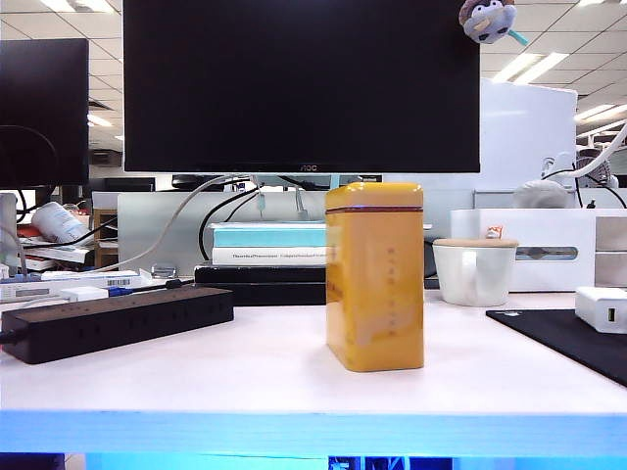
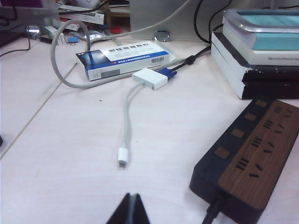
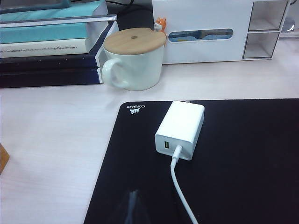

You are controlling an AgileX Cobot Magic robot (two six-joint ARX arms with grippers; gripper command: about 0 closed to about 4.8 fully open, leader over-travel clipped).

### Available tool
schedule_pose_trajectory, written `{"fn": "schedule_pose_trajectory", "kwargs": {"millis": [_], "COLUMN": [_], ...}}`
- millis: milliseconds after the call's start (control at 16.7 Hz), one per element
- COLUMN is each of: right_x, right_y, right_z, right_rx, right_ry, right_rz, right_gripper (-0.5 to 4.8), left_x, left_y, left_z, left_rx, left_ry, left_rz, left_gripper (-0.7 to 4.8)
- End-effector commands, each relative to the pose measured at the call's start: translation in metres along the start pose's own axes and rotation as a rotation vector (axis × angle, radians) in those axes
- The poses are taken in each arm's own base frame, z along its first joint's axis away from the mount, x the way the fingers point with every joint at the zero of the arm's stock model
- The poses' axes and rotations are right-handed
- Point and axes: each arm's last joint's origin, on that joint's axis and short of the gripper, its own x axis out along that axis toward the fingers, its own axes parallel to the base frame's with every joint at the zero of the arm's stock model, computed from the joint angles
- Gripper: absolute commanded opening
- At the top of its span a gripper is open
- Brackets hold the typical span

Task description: Plug the white charger into the left socket.

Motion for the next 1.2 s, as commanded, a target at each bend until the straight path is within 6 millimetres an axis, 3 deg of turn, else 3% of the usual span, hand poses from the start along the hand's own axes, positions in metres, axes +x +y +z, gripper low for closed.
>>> {"fn": "schedule_pose_trajectory", "kwargs": {"millis": [60, 961, 1201], "right_x": [0.001, 0.001, -0.002], "right_y": [0.000, 0.000, 0.002], "right_z": [-0.003, -0.002, 0.015], "right_rx": [0.004, 0.005, 0.197], "right_ry": [0.006, -0.004, -0.122], "right_rz": [-0.001, 0.006, 0.049], "right_gripper": [-0.01, -0.01, -0.01], "left_x": [0.000, 0.000, -0.004], "left_y": [0.000, 0.000, 0.000], "left_z": [-0.001, 0.000, 0.018], "left_rx": [-0.003, -0.026, -0.133], "left_ry": [0.007, 0.003, -0.113], "left_rz": [-0.003, -0.015, -0.029], "left_gripper": [-0.04, -0.05, -0.05]}}
